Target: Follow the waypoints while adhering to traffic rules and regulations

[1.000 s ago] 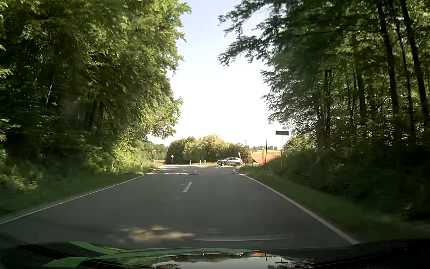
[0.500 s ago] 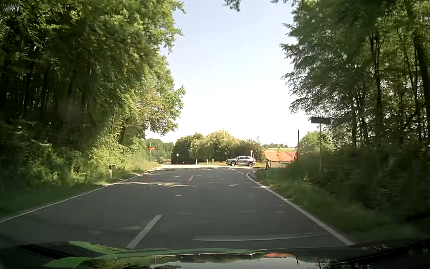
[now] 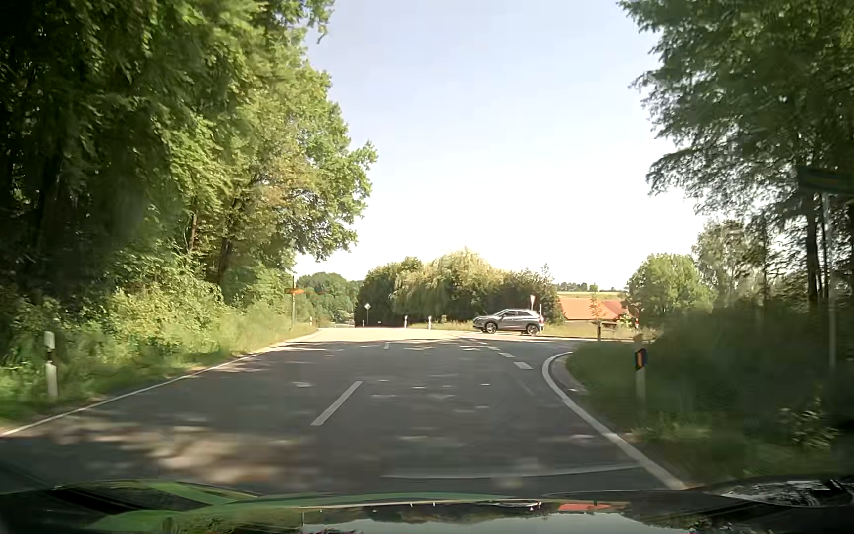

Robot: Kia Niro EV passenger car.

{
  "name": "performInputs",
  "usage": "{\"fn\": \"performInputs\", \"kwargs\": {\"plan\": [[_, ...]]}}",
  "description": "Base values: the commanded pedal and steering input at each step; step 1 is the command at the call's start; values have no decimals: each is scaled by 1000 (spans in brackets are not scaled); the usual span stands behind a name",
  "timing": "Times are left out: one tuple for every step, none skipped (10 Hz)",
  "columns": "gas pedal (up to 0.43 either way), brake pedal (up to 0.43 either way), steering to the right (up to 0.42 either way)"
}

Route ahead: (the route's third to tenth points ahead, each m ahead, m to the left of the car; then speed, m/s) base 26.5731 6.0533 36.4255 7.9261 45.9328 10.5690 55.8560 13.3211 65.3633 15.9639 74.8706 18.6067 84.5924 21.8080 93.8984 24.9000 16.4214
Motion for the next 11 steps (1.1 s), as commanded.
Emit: {"fn": "performInputs", "kwargs": {"plan": [[209, 0, -27], [228, 0, -27], [228, 0, -27], [240, 0, -27], [240, 0, -27], [248, 0, -27], [248, 0, -27], [248, 0, -27], [248, 0, -27], [260, 0, -27], [260, 0, -27]]}}
